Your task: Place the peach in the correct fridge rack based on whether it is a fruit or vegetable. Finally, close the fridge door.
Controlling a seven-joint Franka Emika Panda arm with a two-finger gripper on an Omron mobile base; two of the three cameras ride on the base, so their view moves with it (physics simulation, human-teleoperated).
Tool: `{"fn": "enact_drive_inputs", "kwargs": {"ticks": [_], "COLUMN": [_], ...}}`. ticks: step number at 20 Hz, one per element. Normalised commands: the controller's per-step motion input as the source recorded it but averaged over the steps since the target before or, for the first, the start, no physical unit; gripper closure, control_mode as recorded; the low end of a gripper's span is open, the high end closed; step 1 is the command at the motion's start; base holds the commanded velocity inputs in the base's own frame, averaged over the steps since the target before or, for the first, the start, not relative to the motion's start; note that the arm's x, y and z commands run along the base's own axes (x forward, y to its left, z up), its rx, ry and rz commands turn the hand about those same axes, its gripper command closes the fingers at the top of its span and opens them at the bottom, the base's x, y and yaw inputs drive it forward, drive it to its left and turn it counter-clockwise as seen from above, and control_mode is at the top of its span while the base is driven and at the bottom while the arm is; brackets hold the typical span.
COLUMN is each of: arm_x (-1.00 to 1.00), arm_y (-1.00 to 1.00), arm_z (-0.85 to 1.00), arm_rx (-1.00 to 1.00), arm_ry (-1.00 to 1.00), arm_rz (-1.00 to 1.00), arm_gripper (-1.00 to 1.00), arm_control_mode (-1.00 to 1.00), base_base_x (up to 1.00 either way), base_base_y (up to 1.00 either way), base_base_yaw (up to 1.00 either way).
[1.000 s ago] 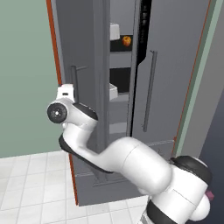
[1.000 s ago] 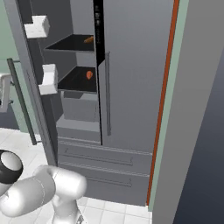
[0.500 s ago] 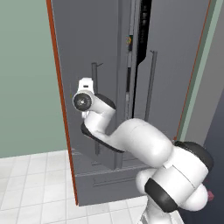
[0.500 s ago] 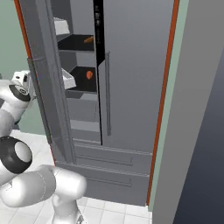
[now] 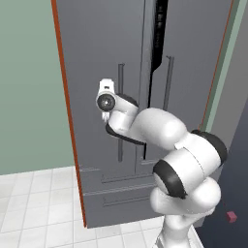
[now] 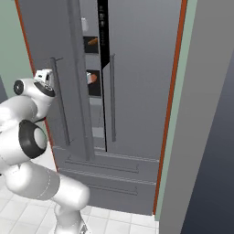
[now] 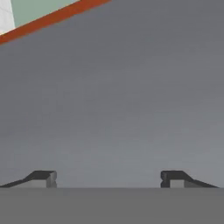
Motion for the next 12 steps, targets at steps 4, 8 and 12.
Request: {"fn": "enact_drive_inputs", "kwargs": {"ticks": [4,8,12], "arm_x": [0.5,0.47,0.66], "arm_y": [-0.3,-0.18,-0.23], "arm_z": [0.0,0.0,0.0], "arm_rx": [0.0,0.0,0.0], "arm_ry": [-0.02,0.0,0.0], "arm_rz": [-0.01,-0.03,-0.03], "arm_gripper": [-1.0,-1.0,-1.0], "arm_control_mode": [-1.0,-1.0,-1.0], "base_base_x": [0.0,0.0,0.0], "base_base_y": [0.0,0.0,0.0], "base_base_yaw": [0.0,0.0,0.0]}}
